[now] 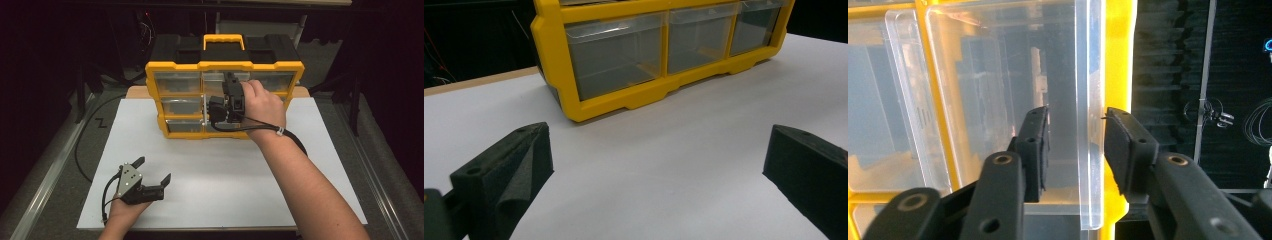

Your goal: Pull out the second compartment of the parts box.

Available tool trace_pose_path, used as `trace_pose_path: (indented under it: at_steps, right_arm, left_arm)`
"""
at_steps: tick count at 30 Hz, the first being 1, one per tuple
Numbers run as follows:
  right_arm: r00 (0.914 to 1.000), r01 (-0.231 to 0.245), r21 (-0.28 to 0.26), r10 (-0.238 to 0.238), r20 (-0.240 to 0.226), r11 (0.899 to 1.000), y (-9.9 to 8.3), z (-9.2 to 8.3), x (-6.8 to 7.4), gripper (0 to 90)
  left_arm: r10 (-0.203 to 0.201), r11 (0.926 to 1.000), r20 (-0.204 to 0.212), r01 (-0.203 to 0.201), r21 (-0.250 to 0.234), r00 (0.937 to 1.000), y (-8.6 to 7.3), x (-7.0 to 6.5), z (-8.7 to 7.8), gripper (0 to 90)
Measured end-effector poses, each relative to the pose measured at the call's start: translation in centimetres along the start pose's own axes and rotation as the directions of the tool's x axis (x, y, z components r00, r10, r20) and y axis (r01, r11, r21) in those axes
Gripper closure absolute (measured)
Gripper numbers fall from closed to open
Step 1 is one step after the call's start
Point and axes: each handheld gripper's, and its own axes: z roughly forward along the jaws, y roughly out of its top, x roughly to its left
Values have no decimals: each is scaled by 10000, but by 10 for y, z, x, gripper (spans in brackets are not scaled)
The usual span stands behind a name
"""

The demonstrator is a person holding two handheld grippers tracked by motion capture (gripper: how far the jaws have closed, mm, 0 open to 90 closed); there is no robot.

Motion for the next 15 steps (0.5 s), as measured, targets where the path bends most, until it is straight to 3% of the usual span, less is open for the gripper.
trace_pose_path:
  at_steps: [6, 7, 15]
  right_arm:
    - [9999, 18, 74, -19, 142, 10000, 0, 0, 0, 725]
    - [9994, 111, 92, -114, 341, 9999, 1, -1, 0, 779]
    - [9967, 582, 146, -589, 556, 9982, 1, -2, 3, 802]
  left_arm:
    - [-9, 10000, -5, 9, -4, 10000, 0, 0, 0, 3]
    - [-3, 10000, -5, 3, -6, 10000, 0, 0, 0, 3]
    - [-14, 10000, -36, 14, -21, 10000, 0, 0, -1, 3]
